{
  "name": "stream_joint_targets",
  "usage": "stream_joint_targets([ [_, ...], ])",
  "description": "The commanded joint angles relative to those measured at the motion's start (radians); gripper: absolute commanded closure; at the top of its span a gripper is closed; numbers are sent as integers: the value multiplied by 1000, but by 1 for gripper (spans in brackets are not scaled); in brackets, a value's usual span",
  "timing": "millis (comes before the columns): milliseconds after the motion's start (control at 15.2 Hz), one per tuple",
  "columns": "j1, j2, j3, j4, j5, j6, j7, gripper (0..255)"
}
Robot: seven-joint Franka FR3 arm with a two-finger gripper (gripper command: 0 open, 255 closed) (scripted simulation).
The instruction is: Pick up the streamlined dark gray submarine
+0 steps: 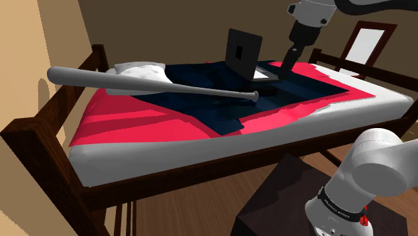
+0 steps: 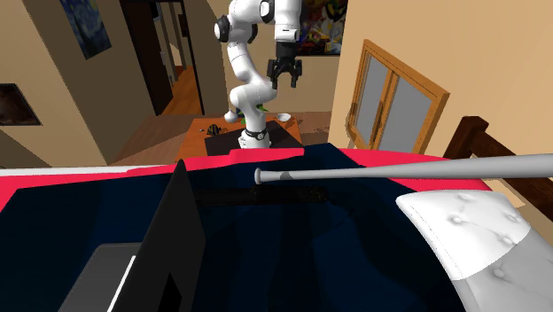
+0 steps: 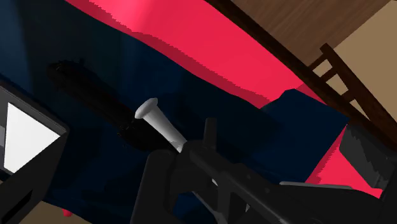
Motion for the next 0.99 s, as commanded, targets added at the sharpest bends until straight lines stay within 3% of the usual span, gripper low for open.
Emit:
stream_joint_targets([
  [0,0,0,0,0,0,0,0,0],
  [528,44,132,-258,20,-65,125,-393,0],
  [924,105,319,-445,124,-49,202,-696,0],
])
